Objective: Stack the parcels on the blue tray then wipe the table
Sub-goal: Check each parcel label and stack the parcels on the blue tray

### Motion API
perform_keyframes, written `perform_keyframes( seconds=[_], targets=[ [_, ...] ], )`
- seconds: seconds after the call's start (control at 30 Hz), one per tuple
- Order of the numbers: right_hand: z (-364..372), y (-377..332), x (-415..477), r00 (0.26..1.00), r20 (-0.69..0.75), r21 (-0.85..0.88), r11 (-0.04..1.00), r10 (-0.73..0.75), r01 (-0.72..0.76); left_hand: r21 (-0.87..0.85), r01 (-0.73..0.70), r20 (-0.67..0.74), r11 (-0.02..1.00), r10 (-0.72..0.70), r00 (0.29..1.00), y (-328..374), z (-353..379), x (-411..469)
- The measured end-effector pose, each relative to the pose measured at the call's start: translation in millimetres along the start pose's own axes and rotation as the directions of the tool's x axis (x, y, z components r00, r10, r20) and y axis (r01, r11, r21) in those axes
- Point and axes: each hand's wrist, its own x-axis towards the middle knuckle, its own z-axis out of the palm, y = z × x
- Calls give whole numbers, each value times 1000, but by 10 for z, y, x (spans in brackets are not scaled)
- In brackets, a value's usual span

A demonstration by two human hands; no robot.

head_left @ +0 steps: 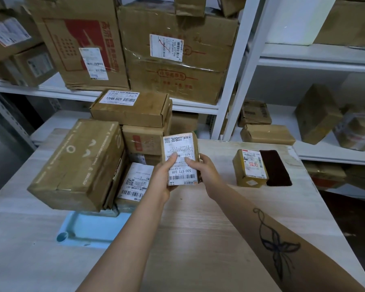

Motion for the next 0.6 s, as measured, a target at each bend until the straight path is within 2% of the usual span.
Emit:
perform_keyframes(
  seconds=[0.17, 0.27, 0.43, 0.6],
  targets=[
    [43, -43, -9, 1000, -9, 84, 996, -4, 4, 10, 109, -13, 994, -109, 994, 34, -82, 17],
    [30, -103, 36, 1000, -3, 64, 998, 0, 0, 4, 196, -6, 981, -196, 981, 18, -127, -8],
    [26, -147, 54, 997, 72, 136, 991, -31, 21, -127, 284, 97, 950, -273, 957, -2, -166, -42],
    [25, -132, 60, 976, 143, 297, 934, 162, -198, -75, 313, 165, 947, -298, 940, 8, -193, -37]
  ],
)
